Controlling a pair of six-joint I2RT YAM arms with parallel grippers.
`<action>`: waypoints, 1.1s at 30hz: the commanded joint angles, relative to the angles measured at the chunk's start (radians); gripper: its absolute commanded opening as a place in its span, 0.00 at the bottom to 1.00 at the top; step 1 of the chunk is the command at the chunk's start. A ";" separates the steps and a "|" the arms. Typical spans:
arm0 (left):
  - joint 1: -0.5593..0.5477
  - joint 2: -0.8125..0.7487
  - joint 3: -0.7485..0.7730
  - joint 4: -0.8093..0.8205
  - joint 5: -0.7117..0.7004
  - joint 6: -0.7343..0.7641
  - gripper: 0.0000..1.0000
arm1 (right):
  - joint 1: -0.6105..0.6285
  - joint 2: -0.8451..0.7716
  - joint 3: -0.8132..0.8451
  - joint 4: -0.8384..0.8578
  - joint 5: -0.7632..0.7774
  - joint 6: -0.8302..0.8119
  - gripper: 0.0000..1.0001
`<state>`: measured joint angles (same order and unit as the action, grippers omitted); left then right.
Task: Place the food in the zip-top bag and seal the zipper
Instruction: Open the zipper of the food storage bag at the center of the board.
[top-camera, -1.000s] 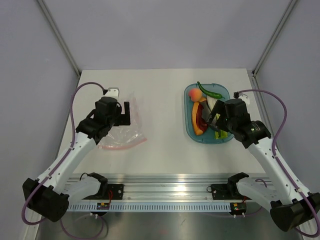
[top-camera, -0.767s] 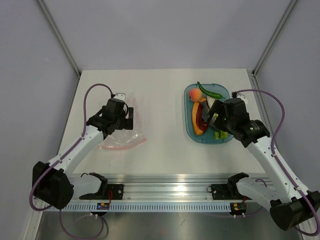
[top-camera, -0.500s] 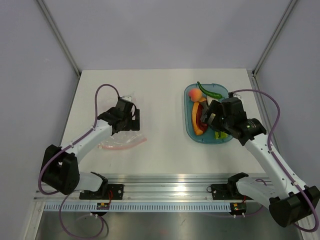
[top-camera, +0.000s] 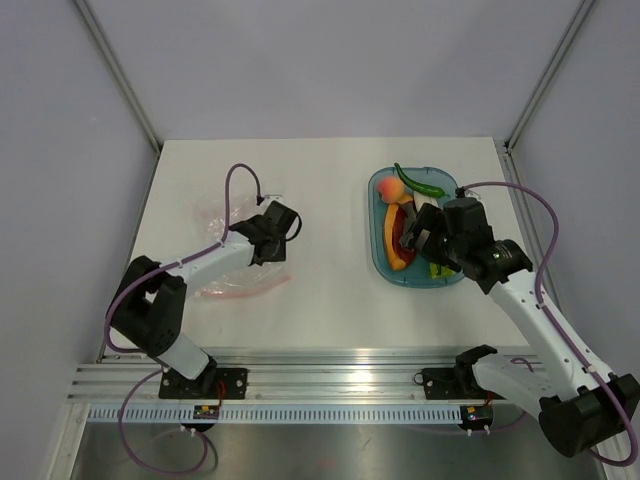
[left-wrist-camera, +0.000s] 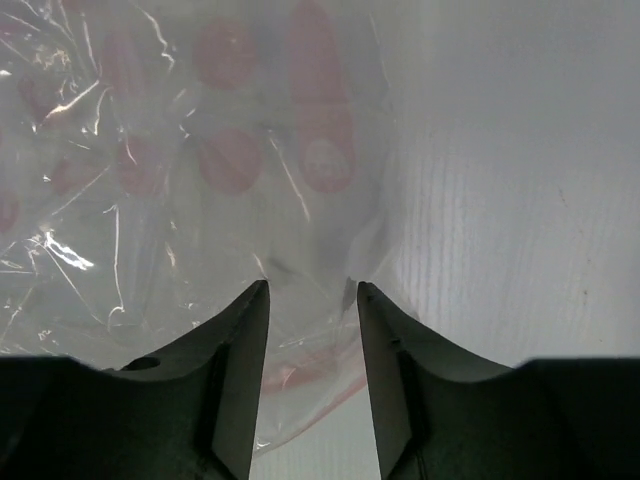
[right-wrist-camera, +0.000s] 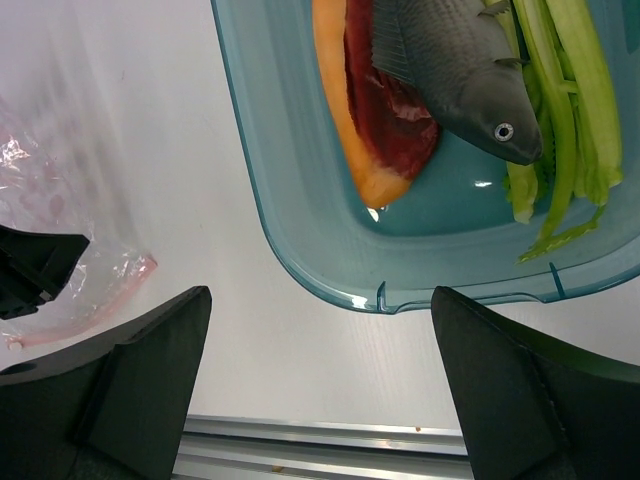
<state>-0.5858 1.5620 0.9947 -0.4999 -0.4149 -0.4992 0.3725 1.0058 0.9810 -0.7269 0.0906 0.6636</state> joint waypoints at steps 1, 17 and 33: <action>0.001 0.015 0.044 0.061 -0.081 0.034 0.28 | 0.000 -0.030 0.001 0.020 -0.008 0.010 0.99; 0.029 -0.013 0.393 -0.135 0.281 -0.033 0.00 | 0.041 -0.043 -0.031 0.088 -0.060 0.068 0.99; 0.099 -0.014 0.539 -0.152 0.613 -0.285 0.00 | 0.460 0.198 -0.029 0.435 0.165 0.061 0.99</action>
<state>-0.4892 1.5707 1.4776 -0.6609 0.1276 -0.7300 0.7727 1.1484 0.8909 -0.3817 0.1539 0.7689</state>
